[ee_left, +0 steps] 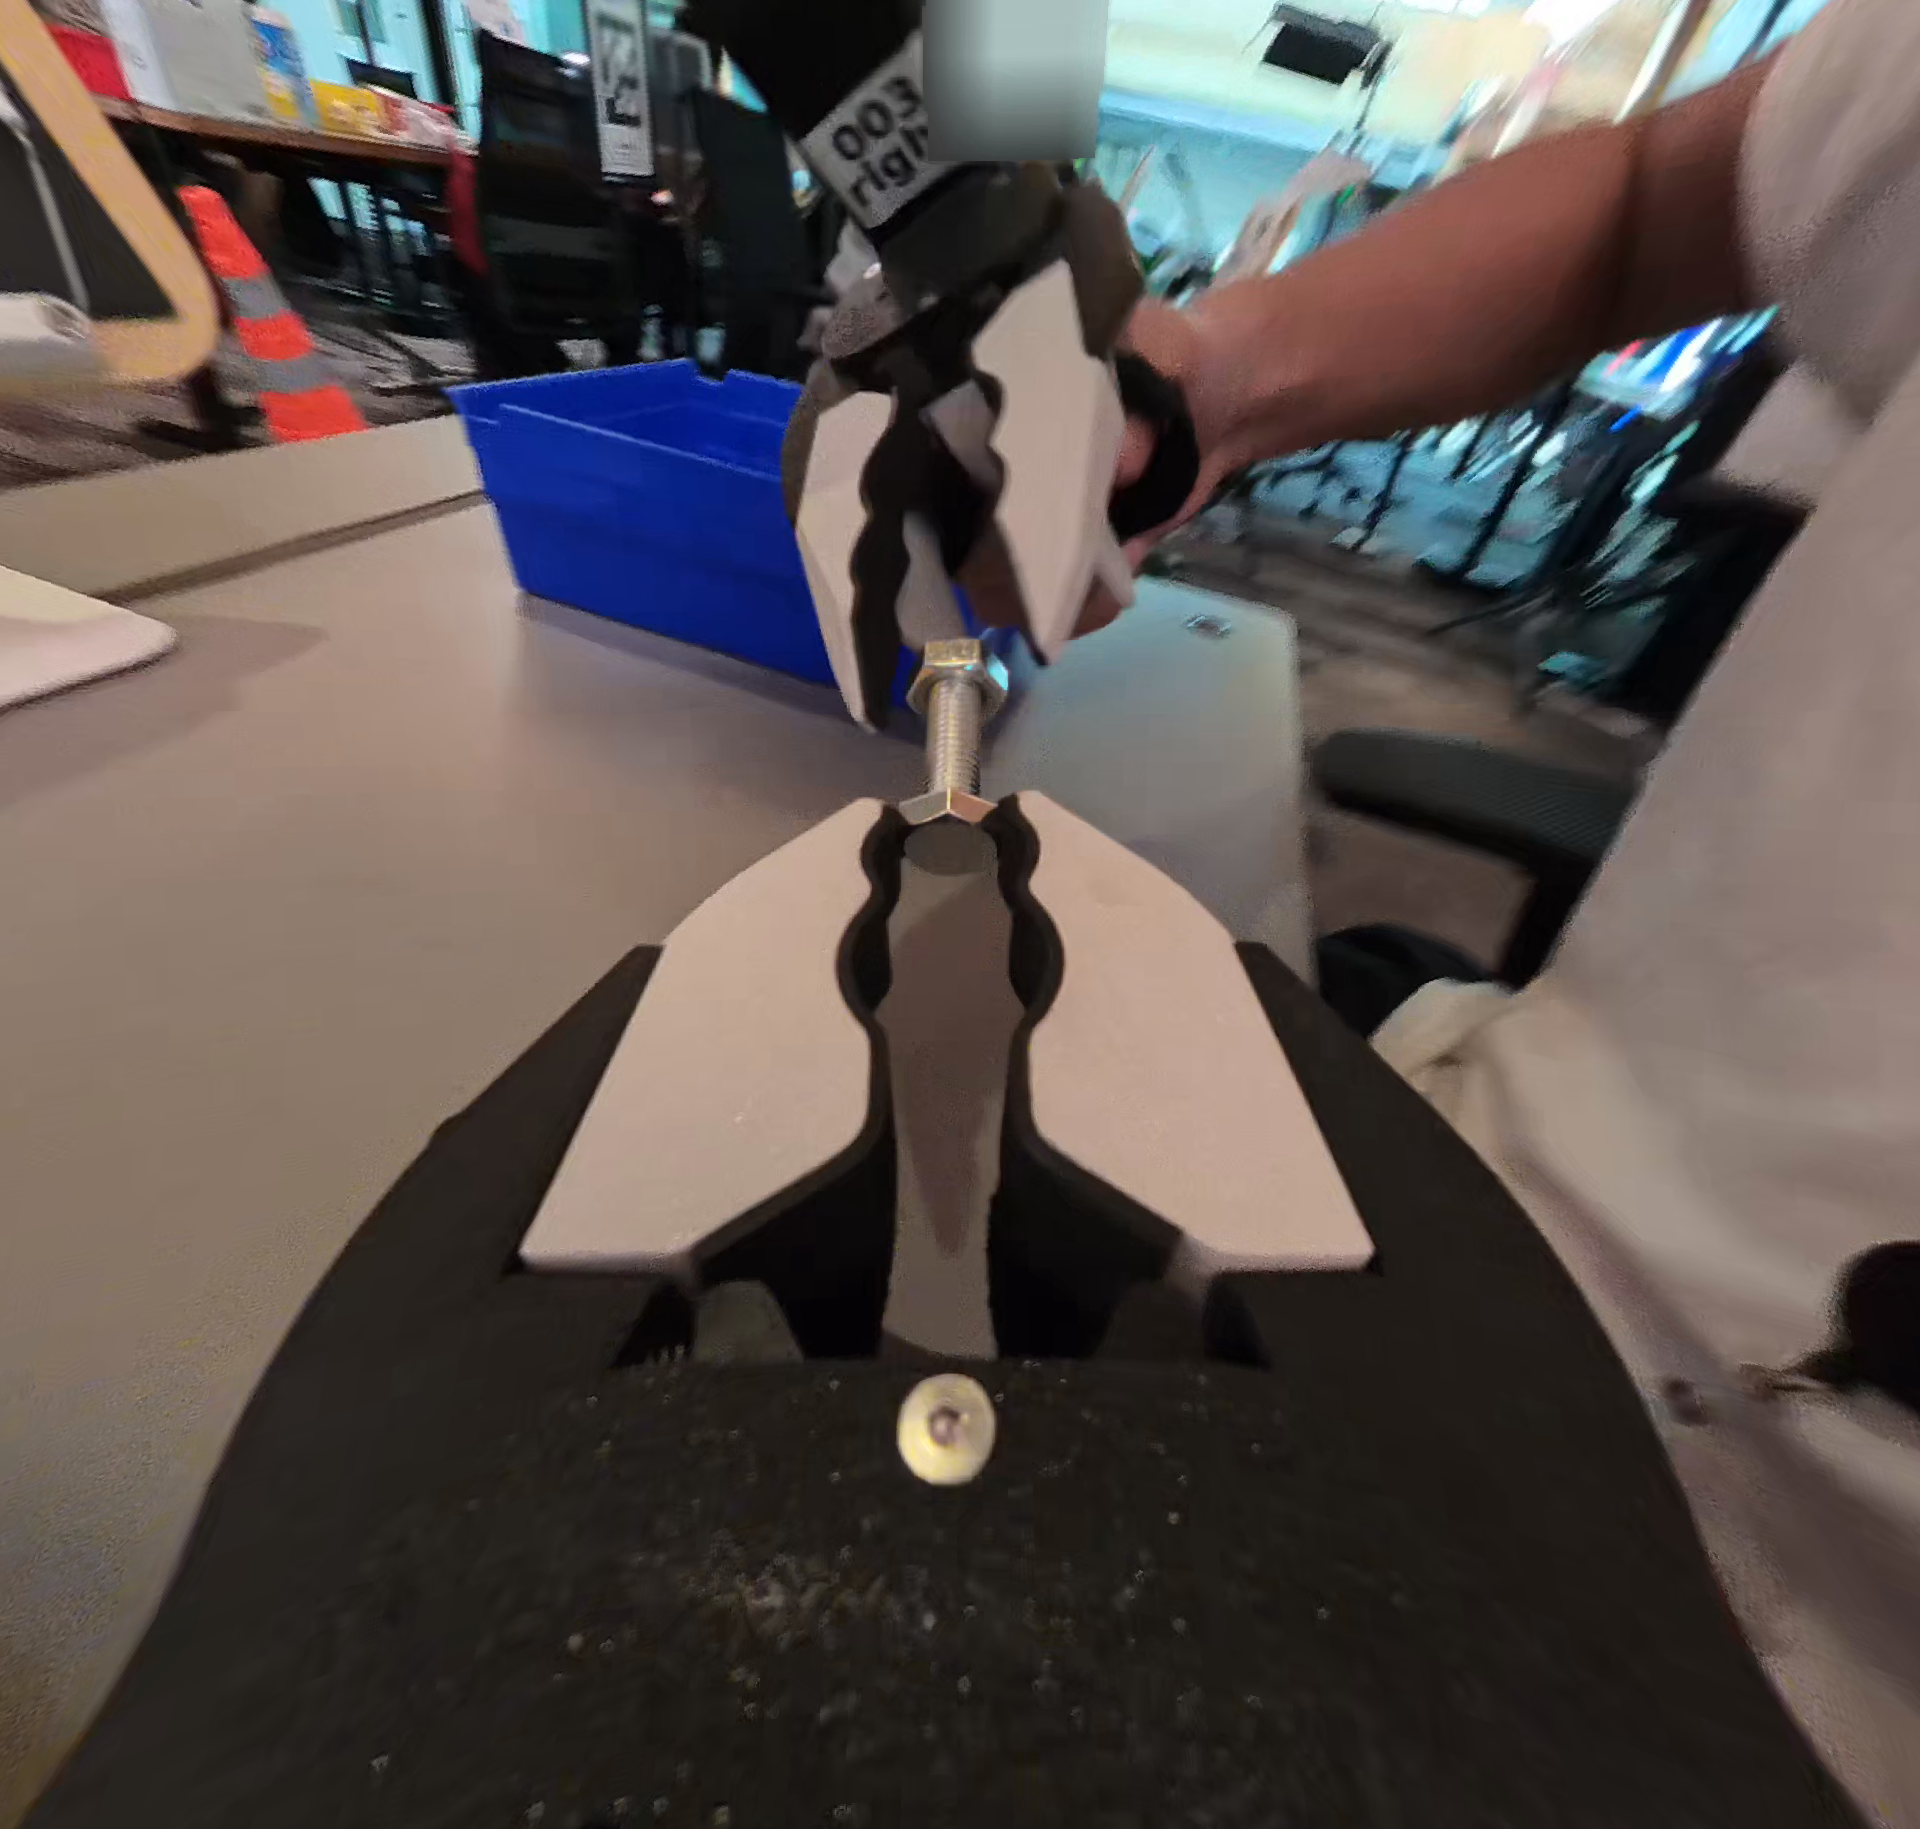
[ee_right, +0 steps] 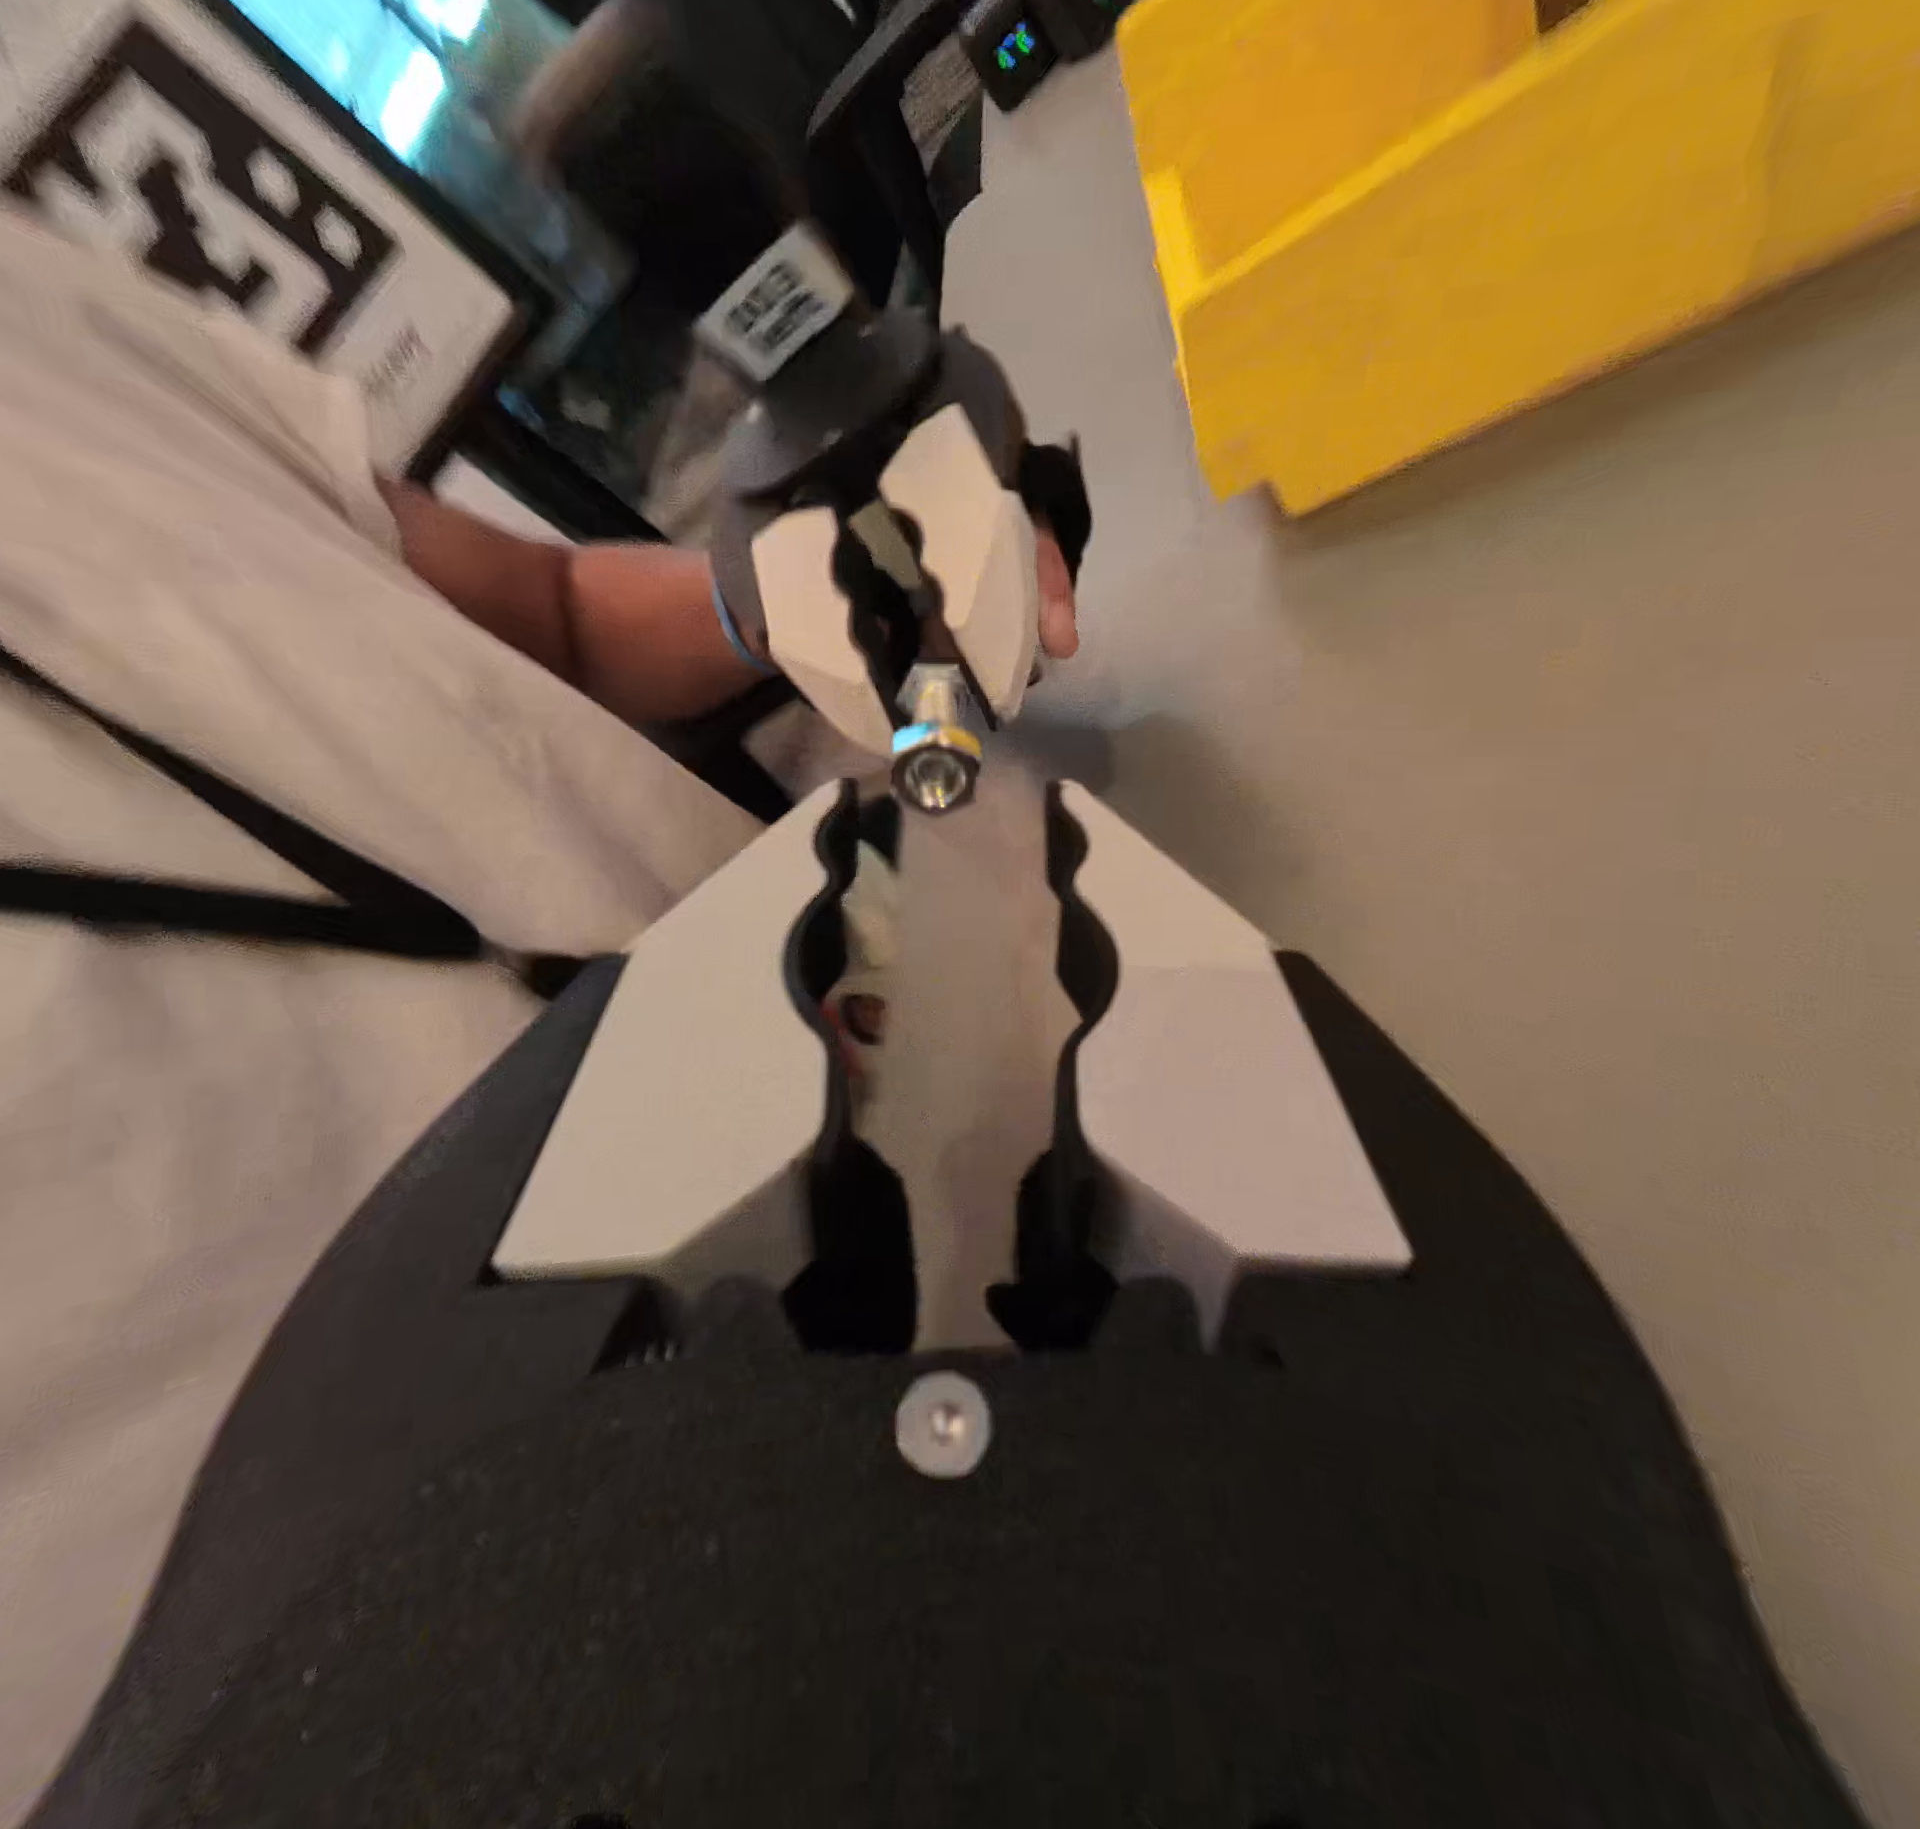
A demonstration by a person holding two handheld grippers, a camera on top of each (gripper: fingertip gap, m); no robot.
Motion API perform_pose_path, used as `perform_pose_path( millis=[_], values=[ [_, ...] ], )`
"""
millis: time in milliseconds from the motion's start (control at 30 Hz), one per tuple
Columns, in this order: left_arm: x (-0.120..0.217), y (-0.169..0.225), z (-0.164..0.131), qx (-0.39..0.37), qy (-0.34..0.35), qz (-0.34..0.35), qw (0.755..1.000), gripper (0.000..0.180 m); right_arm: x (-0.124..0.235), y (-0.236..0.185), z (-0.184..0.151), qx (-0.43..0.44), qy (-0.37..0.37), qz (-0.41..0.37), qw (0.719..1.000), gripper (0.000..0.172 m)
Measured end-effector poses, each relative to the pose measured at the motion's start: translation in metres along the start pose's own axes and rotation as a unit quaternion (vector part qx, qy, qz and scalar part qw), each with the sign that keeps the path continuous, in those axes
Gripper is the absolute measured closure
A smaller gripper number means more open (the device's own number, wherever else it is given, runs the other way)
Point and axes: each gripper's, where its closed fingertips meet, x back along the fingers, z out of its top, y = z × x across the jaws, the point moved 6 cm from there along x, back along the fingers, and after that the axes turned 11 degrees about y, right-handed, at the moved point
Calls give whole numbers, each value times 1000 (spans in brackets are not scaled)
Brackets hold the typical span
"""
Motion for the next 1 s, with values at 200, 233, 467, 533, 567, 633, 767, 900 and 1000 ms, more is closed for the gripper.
perform_pose_path(
  millis=[200, 233, 467, 533, 567, 633, 767, 900, 1000],
  values=[
    [6, 0, 6, 144, 44, -90, 985, 163, 4, -26, -15, 520, -51, -67, 850, 129],
    [6, 3, 5, 155, 40, -106, 981, 163, 4, -30, -16, 596, -43, -87, 797, 131],
    [2, 11, -9, 162, -23, -139, 977, 163, -4, -47, -31, 823, -72, -83, 558, 140],
    [1, 13, -10, 166, -25, -145, 975, 163, -4, -48, -33, 836, -74, -71, 540, 141],
    [1, 13, -10, 167, -26, -147, 975, 163, -4, -48, -34, 838, -77, -67, 536, 141],
    [1, 13, -12, 168, -33, -148, 974, 163, -6, -48, -36, 838, -87, -53, 537, 142],
    [0, 15, -12, 170, -31, -153, 973, 163, -8, -46, -39, 837, -95, -43, 538, 153],
    [1, 15, -11, 166, -29, -149, 974, 163, -8, -46, -36, 782, -89, -48, 615, 154],
    [2, 14, -6, 153, -12, -142, 978, 163, -8, -45, -29, 675, -59, -58, 733, 154]
  ],
)
